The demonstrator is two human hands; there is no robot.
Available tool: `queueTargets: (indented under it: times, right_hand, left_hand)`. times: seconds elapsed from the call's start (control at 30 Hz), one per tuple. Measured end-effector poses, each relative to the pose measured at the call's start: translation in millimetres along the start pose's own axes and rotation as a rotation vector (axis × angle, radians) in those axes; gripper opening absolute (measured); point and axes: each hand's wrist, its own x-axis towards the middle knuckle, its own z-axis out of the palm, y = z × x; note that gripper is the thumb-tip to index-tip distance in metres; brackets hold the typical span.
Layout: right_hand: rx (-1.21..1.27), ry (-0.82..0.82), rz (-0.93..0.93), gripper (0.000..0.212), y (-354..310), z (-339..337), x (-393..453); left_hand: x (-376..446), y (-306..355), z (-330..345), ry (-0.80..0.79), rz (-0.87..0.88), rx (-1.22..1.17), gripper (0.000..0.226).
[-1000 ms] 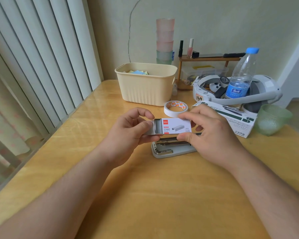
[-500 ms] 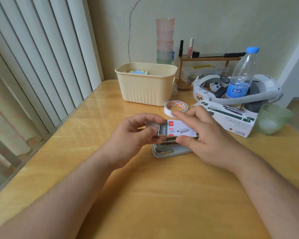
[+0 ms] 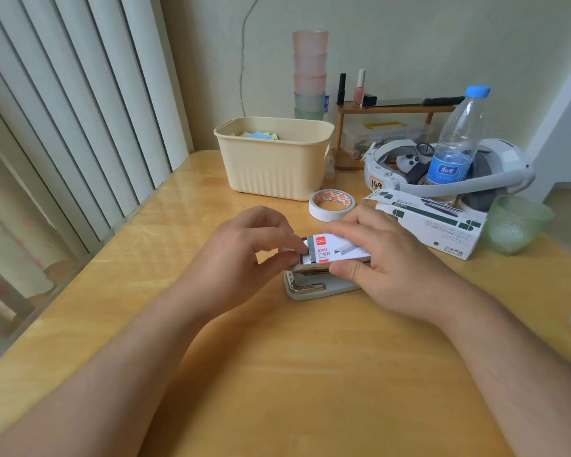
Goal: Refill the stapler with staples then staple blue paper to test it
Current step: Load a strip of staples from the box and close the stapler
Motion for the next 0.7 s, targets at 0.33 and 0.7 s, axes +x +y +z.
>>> queueTargets:
  times: [0.33, 0.7]
  right_hand:
    - [-0.006, -0.059, -0.029, 0.045, -4.9, -1.3, 0.7]
    - [0.026, -0.053, -0.019, 0.046, -9.0, -0.6, -0.4]
  left_hand:
    - [1.9, 3.2, -11.2, -0.052, 0.145, 0.124, 0.015]
    - [-0.3, 9.0, -5.6, 0.026, 0.114, 0.066, 0.024]
